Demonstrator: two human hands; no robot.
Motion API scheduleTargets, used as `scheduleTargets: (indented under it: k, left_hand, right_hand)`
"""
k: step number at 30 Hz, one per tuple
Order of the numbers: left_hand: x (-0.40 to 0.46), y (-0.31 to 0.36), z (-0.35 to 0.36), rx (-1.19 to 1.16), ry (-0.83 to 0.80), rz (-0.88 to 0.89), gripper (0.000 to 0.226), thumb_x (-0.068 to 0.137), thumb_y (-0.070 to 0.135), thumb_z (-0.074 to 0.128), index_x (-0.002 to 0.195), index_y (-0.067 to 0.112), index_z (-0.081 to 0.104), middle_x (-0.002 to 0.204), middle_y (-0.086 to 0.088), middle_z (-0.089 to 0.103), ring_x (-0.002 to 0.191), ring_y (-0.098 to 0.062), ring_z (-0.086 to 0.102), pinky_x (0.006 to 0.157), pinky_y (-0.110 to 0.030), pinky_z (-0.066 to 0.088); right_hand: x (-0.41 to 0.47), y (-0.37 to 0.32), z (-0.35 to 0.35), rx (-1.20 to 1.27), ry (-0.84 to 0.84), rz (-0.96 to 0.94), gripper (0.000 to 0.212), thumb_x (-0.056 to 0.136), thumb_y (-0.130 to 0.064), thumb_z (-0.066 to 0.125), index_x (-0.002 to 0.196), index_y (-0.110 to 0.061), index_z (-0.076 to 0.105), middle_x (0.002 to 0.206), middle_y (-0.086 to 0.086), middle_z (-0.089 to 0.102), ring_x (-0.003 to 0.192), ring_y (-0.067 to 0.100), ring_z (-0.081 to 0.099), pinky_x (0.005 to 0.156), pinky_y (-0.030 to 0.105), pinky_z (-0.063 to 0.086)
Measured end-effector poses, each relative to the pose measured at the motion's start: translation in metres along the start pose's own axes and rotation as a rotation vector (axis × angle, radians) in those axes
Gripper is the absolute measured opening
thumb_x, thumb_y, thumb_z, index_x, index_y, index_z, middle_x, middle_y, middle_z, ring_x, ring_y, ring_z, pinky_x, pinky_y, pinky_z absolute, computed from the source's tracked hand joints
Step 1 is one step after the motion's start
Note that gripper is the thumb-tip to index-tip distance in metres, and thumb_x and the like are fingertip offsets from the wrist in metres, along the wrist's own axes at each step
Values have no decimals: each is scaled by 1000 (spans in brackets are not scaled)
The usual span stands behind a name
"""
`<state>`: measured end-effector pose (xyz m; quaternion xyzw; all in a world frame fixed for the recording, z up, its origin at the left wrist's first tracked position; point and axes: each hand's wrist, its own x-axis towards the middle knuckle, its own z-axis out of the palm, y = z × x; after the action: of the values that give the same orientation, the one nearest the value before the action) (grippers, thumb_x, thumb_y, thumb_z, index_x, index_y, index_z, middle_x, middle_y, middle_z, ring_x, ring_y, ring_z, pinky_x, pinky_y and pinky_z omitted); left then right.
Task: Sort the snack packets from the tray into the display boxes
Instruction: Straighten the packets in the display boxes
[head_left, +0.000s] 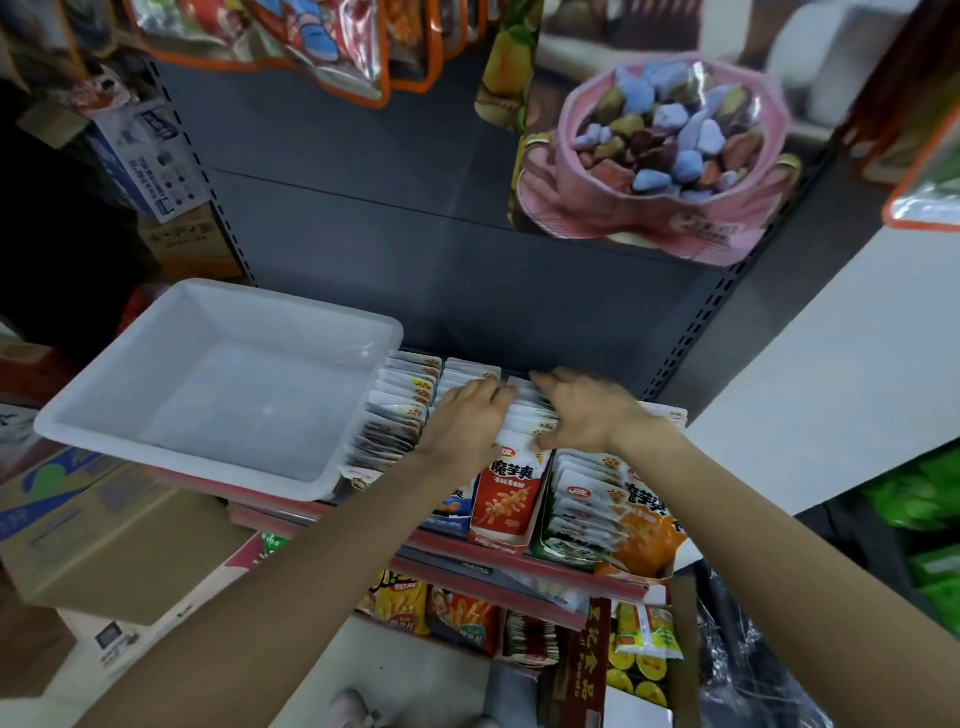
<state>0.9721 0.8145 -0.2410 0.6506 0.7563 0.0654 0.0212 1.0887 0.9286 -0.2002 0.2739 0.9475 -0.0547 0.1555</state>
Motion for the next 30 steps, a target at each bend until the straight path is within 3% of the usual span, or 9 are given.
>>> scheduleTargets:
  k: [6, 10, 14, 17, 23, 25, 26, 28, 30]
  left_hand:
    - [-14, 1, 0, -6, 119, -84, 60, 83, 36, 66, 133, 20, 38, 132, 1, 40, 124, -18, 36, 101, -31, 29]
    - [-12, 3, 2, 45, 92, -93, 67, 81, 43, 68, 134, 20, 35, 134, 0, 40, 125, -19, 36, 102, -33, 30]
    - [-4, 8, 5, 64, 49, -121, 90, 77, 34, 71, 146, 15, 17, 150, -2, 25, 137, -19, 23, 110, -34, 24]
    - [-3, 11, 9, 82, 17, -129, 91, 80, 23, 67, 149, 12, 9, 155, -4, 16, 142, -18, 16, 113, -33, 19]
    - [0, 10, 11, 119, 14, -112, 90, 80, 22, 66, 149, 11, 10, 154, -5, 16, 142, -19, 15, 114, -35, 15]
    - [0, 10, 9, 60, 12, -74, 92, 79, 26, 66, 149, 12, 8, 156, -5, 12, 144, -18, 11, 115, -34, 12]
    - [0, 9, 6, -14, 5, -55, 91, 80, 27, 64, 150, 13, 8, 157, -3, 10, 144, -17, 9, 116, -33, 11]
    - [2, 5, -4, -167, -28, -22, 84, 85, 22, 58, 151, 15, 6, 158, -1, 7, 145, -15, 7, 116, -30, 10]
    - [9, -2, -10, -195, -83, 23, 77, 89, 15, 51, 151, 17, 5, 159, 1, 5, 145, -13, 6, 116, -29, 8]
  right_hand:
    - [-12, -9, 18, -161, 176, 39, 97, 81, -58, 59, 150, -15, 7, 148, 5, 31, 137, 23, 30, 117, 43, -3]
    - [-16, -18, 24, -219, 196, 92, 110, 75, -70, 56, 150, -14, -2, 142, 7, 36, 135, 24, 31, 116, 49, -8]
    - [-13, -25, 29, -289, 237, 102, 107, 79, -60, 60, 150, -9, -2, 133, 8, 45, 129, 25, 38, 114, 50, -9]
    - [-13, -25, 29, -278, 231, 100, 104, 80, -56, 61, 150, -8, 1, 132, 8, 45, 127, 26, 39, 116, 47, -6]
    - [-21, -18, 23, -177, 202, 41, 91, 84, -49, 61, 150, -10, 12, 150, 6, 27, 142, 22, 19, 116, 42, -8]
    - [-31, -17, 24, -60, 327, 30, 70, 85, -33, 64, 144, -9, 34, 144, 8, 38, 136, 26, 30, 118, 42, 5]
    - [-36, -18, 26, 14, 431, 28, 55, 83, -23, 65, 133, -8, 49, 133, 9, 49, 126, 29, 42, 116, 44, 23]
    - [-45, -23, 29, 156, 568, 39, 33, 82, -11, 63, 115, -5, 63, 113, 10, 59, 104, 30, 55, 92, 41, 48]
    - [-50, -28, 27, 158, 471, 53, 36, 88, -11, 55, 123, -6, 57, 123, 8, 55, 112, 27, 51, 91, 34, 45]
